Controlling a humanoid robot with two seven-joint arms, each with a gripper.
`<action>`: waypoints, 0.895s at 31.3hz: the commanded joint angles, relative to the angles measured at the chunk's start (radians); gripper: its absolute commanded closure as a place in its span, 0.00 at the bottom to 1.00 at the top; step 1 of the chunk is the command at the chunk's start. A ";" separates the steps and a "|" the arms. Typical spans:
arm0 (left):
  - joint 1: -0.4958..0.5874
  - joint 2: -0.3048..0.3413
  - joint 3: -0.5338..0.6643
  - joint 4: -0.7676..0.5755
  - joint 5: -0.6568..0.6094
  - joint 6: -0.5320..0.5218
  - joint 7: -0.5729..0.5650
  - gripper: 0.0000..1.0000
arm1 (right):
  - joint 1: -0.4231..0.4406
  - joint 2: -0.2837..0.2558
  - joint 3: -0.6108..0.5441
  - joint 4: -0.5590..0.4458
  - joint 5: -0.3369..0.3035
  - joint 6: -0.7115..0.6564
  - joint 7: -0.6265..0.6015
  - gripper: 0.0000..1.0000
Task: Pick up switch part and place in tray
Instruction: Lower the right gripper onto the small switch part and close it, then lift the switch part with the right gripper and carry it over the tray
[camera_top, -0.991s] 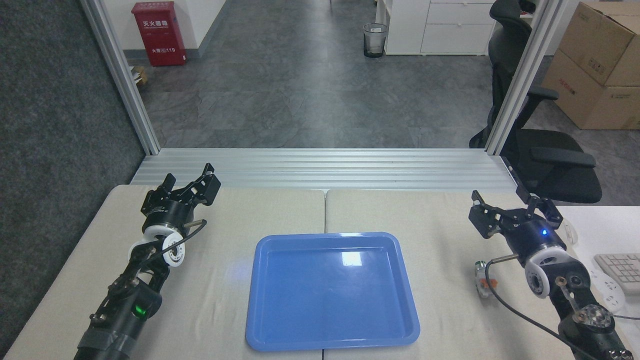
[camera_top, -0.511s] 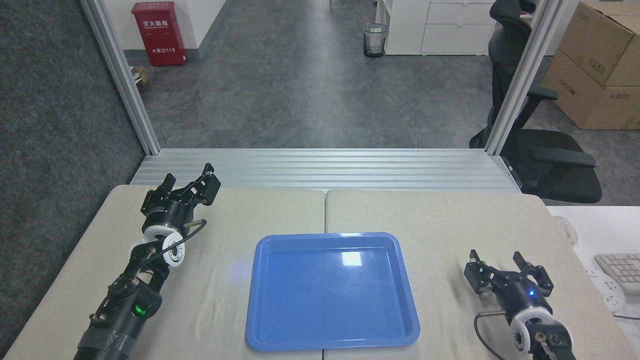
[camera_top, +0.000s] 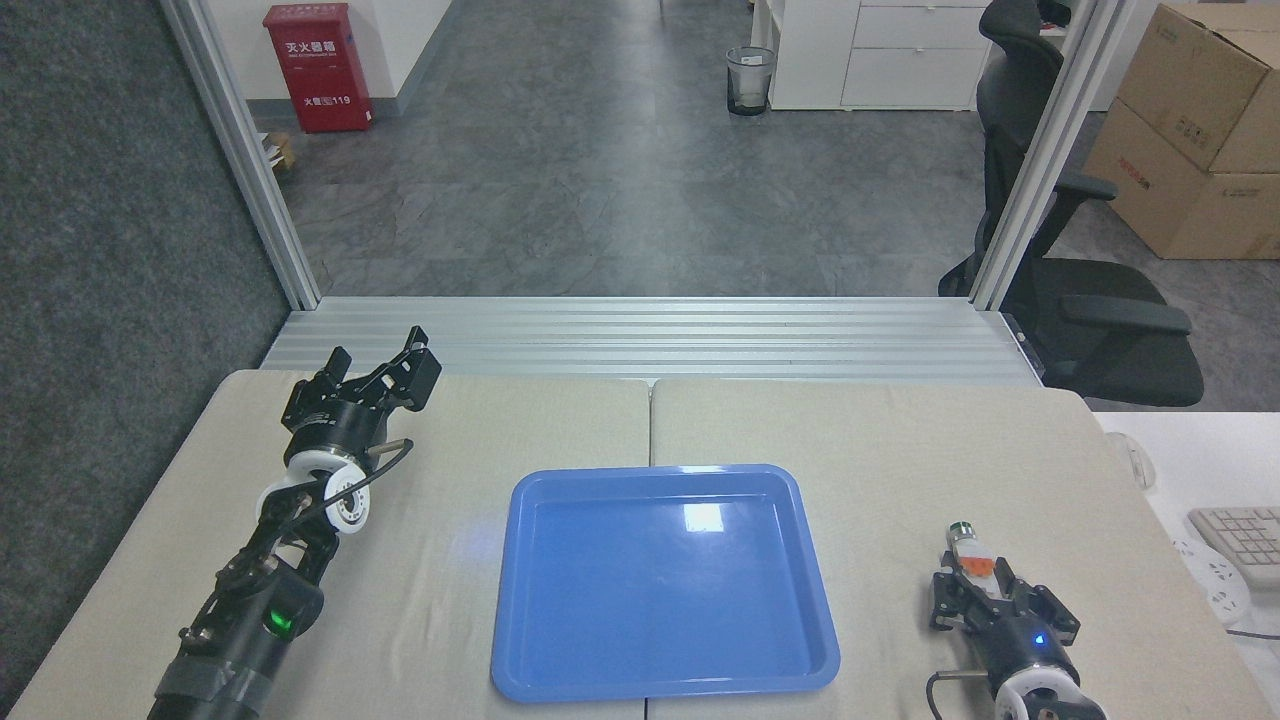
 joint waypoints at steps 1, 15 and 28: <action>0.000 0.000 0.000 0.000 0.000 -0.001 0.000 0.00 | 0.007 0.059 0.010 -0.011 -0.006 0.010 -0.018 1.00; 0.000 0.000 0.000 0.000 0.000 -0.001 0.000 0.00 | -0.093 0.210 0.266 -0.472 0.136 0.099 0.039 1.00; 0.000 0.000 0.000 0.000 0.000 -0.001 0.000 0.00 | -0.021 0.312 0.613 -0.399 0.223 0.102 0.242 1.00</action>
